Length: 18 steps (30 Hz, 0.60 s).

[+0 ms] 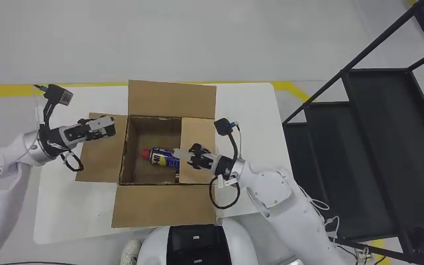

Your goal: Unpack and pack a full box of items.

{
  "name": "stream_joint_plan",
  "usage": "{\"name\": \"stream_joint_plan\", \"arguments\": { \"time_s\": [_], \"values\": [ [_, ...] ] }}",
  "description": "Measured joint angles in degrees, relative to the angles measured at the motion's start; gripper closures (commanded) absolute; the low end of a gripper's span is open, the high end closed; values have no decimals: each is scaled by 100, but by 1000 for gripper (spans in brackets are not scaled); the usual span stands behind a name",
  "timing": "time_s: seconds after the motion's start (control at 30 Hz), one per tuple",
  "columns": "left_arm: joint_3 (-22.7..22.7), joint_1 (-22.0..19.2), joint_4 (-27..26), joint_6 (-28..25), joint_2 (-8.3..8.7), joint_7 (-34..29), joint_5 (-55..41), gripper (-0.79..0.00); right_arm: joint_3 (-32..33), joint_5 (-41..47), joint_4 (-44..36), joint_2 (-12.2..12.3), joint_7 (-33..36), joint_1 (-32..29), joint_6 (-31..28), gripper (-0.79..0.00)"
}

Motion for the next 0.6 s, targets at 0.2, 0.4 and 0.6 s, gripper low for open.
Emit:
{"name": "stream_joint_plan", "arguments": {
  "time_s": [0.2,0.4,0.6],
  "values": [
    [1319,-742,70,476,-267,307,298,-785,713,658,40,127,497,-500,17,-785],
    [2614,-1491,695,534,-623,638,871,-785,1061,1020,95,209,912,-633,-101,-785],
    [3475,-2028,1419,553,-957,740,1197,-785,1164,1063,-34,264,1001,-754,-197,-785]
  ]
}}
